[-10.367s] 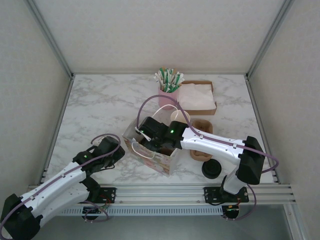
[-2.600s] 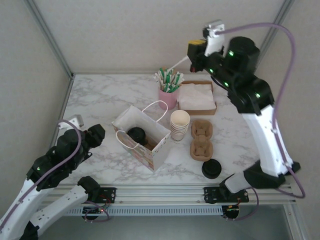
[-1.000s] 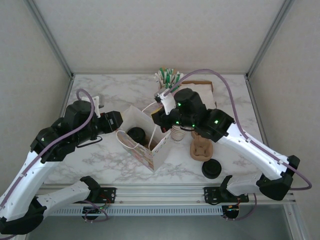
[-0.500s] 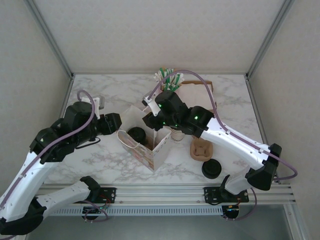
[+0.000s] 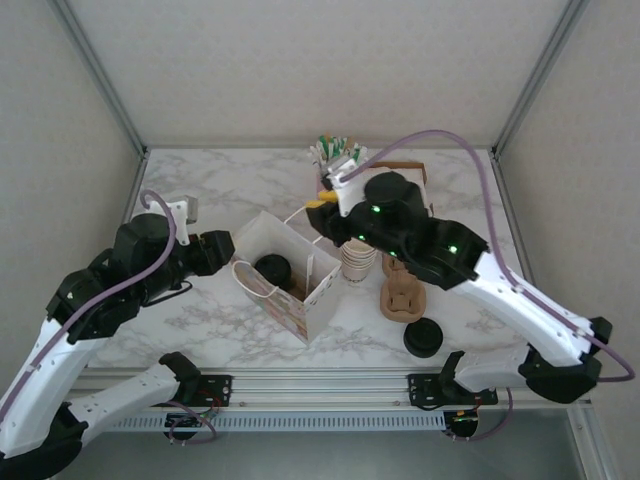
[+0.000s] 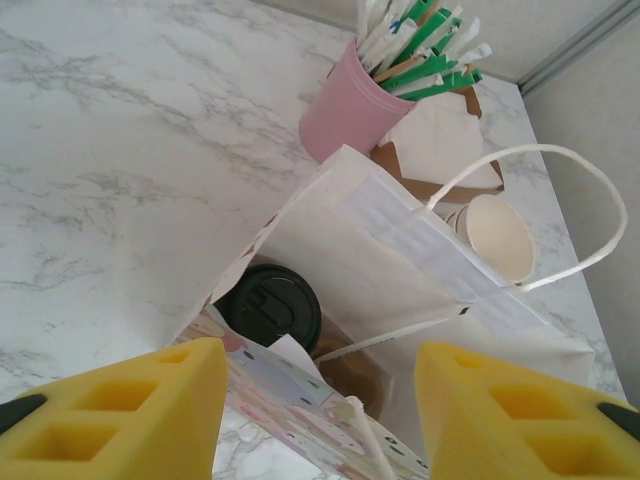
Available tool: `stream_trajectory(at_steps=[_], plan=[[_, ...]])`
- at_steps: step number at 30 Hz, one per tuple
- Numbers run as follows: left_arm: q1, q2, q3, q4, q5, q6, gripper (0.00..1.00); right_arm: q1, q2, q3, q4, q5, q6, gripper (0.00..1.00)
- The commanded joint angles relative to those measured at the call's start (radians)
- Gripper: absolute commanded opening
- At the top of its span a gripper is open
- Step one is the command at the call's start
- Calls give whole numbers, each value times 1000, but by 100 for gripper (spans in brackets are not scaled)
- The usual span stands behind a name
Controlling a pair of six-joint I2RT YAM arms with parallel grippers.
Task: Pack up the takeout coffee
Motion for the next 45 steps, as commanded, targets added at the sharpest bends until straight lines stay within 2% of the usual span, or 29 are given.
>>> stream_trajectory(at_steps=[1, 4, 5, 10, 13, 20, 25, 32, 39, 45], plan=[[-7, -34, -22, 50, -60, 21, 53, 0, -62, -68, 121, 169, -66, 34], [-7, -57, -36, 63, -101, 24, 55, -36, -96, -98, 153, 256, -83, 35], [-7, -62, -39, 66, -115, 25, 55, -58, -102, -104, 153, 270, -80, 38], [-7, -91, -58, 75, -177, 28, 58, -239, -100, -138, 128, 250, 1, 40], [-7, -98, -62, 76, -204, 30, 58, -374, -61, -160, 107, 178, 54, 46], [-7, -97, -62, 60, -250, 31, 58, -615, 162, -115, 47, -5, 152, 47], [-7, -75, -57, 54, -245, 23, 59, -734, 317, -105, 49, -101, 204, 46], [-7, -13, -31, 26, -234, -7, 58, -794, 547, -66, 35, -133, 202, 46], [-7, 29, -18, 22, -219, -31, 57, -796, 729, 64, -21, -184, 198, 47], [-6, 38, -17, 21, -227, -31, 57, -797, 842, 162, -67, -174, 182, 51]])
